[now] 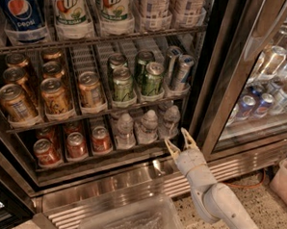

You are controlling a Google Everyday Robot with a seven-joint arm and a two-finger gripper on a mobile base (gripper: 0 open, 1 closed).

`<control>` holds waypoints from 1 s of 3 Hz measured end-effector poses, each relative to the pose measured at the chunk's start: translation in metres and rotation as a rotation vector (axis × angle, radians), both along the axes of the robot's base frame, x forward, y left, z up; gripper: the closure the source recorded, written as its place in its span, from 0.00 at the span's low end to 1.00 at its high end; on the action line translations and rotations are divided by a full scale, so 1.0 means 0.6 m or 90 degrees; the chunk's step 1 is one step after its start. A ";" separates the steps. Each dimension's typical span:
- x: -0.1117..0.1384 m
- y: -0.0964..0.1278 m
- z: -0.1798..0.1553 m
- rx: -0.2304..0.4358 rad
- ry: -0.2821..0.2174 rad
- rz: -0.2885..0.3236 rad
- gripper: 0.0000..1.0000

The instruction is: Pick water bottle from bottom shelf of fridge

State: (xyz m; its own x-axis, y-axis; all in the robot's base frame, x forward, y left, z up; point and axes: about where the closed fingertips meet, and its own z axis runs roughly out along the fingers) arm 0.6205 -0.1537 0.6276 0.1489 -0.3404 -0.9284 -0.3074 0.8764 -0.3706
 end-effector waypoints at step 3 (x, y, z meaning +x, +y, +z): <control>0.049 0.002 -0.008 0.034 -0.009 -0.004 0.40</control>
Offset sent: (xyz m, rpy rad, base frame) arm 0.0330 0.0011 -0.0059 0.0611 -0.0166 -0.0012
